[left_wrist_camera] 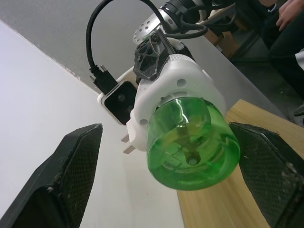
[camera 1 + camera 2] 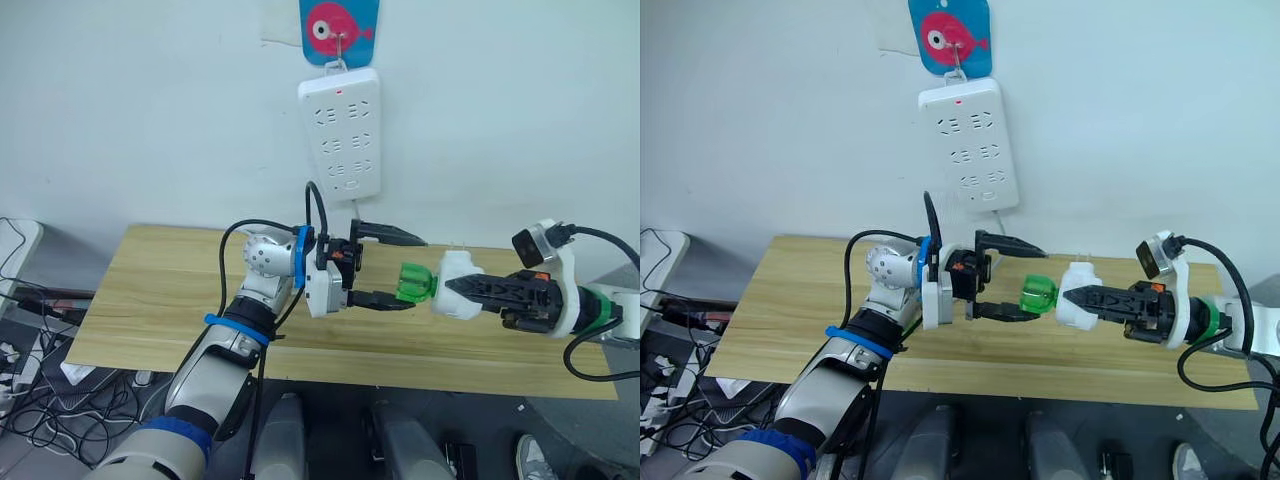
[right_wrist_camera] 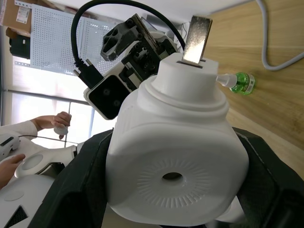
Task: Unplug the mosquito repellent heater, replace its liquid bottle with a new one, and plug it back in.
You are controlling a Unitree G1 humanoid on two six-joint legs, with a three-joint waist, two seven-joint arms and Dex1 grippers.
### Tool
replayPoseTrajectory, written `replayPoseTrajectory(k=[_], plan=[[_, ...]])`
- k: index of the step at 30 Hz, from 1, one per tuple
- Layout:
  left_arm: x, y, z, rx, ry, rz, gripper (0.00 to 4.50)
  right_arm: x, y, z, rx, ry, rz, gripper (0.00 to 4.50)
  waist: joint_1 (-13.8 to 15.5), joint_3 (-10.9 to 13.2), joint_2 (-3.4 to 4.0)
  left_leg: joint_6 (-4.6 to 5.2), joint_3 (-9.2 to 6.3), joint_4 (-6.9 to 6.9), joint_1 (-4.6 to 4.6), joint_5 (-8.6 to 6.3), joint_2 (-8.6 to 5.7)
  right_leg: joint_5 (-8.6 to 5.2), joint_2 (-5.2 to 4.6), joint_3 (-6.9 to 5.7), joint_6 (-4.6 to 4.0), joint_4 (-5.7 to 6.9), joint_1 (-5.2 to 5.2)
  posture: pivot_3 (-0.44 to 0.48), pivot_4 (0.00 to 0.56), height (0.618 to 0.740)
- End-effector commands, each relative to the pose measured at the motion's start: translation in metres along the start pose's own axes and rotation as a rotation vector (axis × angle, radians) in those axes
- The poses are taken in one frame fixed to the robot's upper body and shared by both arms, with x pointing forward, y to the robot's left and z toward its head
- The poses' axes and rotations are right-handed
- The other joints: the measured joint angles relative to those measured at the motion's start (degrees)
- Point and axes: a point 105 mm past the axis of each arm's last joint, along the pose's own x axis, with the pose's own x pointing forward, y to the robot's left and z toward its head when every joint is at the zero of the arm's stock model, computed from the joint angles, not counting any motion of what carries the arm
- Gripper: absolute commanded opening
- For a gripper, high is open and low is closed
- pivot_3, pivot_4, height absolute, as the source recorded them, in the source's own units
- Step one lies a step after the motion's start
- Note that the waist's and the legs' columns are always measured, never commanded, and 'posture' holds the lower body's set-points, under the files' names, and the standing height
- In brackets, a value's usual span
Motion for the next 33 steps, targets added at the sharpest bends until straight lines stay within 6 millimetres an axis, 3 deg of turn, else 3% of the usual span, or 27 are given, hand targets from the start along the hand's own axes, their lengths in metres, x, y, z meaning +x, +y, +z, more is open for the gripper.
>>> replayPoseTrajectory(k=[1,7,13,18,27,30,33], plan=[[0.003,-0.002,0.004,0.020,-0.021,-0.019,4.06,0.002,0.013,0.003,-0.051,-0.004,0.036,3.11,0.0,0.0,0.00,0.00,0.00,0.00,0.00,0.00,0.00,0.00,0.00,0.00,0.00,0.00,0.00,-0.002,0.282,0.740],[0.000,-0.004,0.001,0.005,-0.008,-0.027,2.29,0.002,0.013,0.006,-0.056,-0.017,0.032,3.11,-0.3,0.0,0.00,0.00,0.00,0.01,0.00,0.00,0.00,0.00,0.00,0.02,0.00,0.00,0.01,-0.008,0.287,0.740],[0.000,-0.004,-0.001,-0.076,-0.012,-0.015,2.22,0.001,0.013,0.007,-0.059,-0.013,0.030,3.11,-0.5,0.0,0.00,0.01,-0.01,0.01,0.00,0.01,-0.01,0.00,0.00,0.01,0.00,0.00,0.01,-0.008,0.288,0.740],[-0.002,0.003,0.000,-0.832,-0.057,-0.001,2.22,-0.005,0.013,0.006,-0.063,0.005,-0.016,3.11,-1.2,0.0,0.01,0.00,-0.23,-0.01,-0.02,0.01,0.00,0.00,0.01,-0.05,0.00,0.11,-0.01,-0.011,0.291,0.740],[-0.001,0.002,0.019,-1.747,0.017,-0.139,2.22,-0.007,0.012,0.004,-0.056,0.042,-0.049,3.11,-1.4,0.0,0.01,-0.01,-0.89,0.01,-0.02,0.03,0.05,-0.02,0.07,-0.47,0.03,0.13,0.03,-0.001,0.293,0.740],[-0.006,0.010,0.011,-2.113,0.040,-0.092,2.22,-0.004,0.011,0.004,-0.068,0.047,-0.064,3.11,-1.3,0.0,0.00,-0.01,-0.89,0.00,-0.02,0.03,0.03,-0.05,0.06,-0.46,0.08,0.10,0.04,-0.001,0.293,0.740],[-0.006,0.009,0.022,-2.243,0.012,-0.162,2.22,-0.003,0.010,0.003,-0.071,0.042,-0.067,3.11,-1.5,0.0,-0.01,-0.01,-0.97,0.01,-0.05,0.03,-0.06,-0.18,0.00,-0.47,0.31,0.06,0.05,-0.002,0.297,0.740]])
